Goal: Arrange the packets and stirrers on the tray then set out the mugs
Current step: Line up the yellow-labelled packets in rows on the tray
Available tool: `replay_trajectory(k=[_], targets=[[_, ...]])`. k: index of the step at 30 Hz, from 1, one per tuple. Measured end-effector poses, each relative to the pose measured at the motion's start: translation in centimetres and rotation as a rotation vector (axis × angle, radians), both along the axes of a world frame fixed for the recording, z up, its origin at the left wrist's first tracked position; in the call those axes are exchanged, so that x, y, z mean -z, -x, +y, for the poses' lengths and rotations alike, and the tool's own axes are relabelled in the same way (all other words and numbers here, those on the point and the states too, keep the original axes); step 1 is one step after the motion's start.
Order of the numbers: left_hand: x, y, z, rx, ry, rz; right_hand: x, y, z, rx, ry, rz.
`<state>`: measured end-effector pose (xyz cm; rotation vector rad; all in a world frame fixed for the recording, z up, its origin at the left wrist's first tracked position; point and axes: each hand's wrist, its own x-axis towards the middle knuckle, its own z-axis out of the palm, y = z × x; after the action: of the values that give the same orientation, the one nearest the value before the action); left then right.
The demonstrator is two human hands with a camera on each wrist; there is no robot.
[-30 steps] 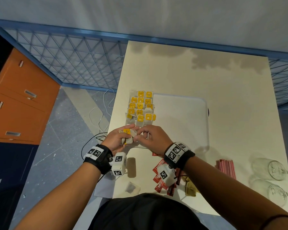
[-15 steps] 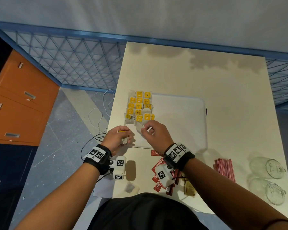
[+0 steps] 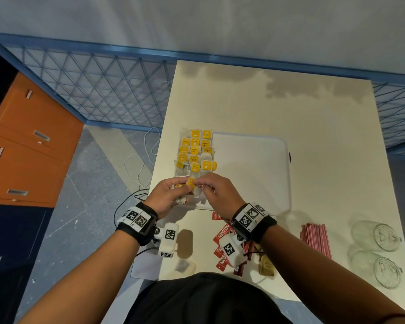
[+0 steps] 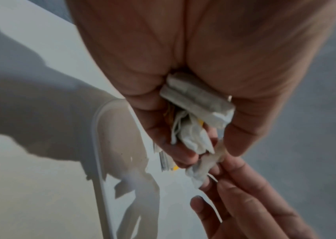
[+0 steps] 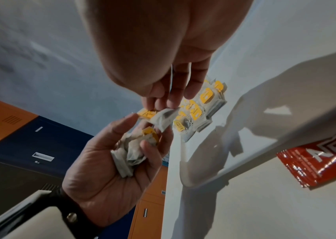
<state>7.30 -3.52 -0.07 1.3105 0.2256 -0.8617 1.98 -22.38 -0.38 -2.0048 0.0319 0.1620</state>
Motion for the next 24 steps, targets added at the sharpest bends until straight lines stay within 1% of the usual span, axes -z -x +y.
replay_trajectory(k=[4,7,11,14,17,22,24], targets=[[-0.21,0.07,-0.10,-0.022,0.013,0.009,0.21,-0.18,-0.15,-0.016,0.004,-0.040],[-0.01,-0.12,-0.07,-0.021,-0.007,0.018,0.23,-0.22,-0.12,0.023,-0.018,-0.018],[0.13,-0.40,0.11,0.008,-0.016,0.018,0.12,-0.29,-0.23,0.098,-0.100,0.090],[-0.01,-0.63,0.22,0.058,-0.038,-0.034,0.48,-0.28,-0.44,0.083,-0.122,0.194],[-0.11,-0.84,0.21,0.081,-0.114,-0.104,0.59,-0.21,-0.53,0.078,-0.133,0.247],[-0.25,-0.78,-0.05,0.117,-0.168,-0.160,0.55,-0.27,-0.56,-0.012,-0.080,0.247],[-0.17,-0.70,-0.12,0.091,-0.170,-0.142,1.01,-0.37,-0.51,0.011,-0.036,0.240]])
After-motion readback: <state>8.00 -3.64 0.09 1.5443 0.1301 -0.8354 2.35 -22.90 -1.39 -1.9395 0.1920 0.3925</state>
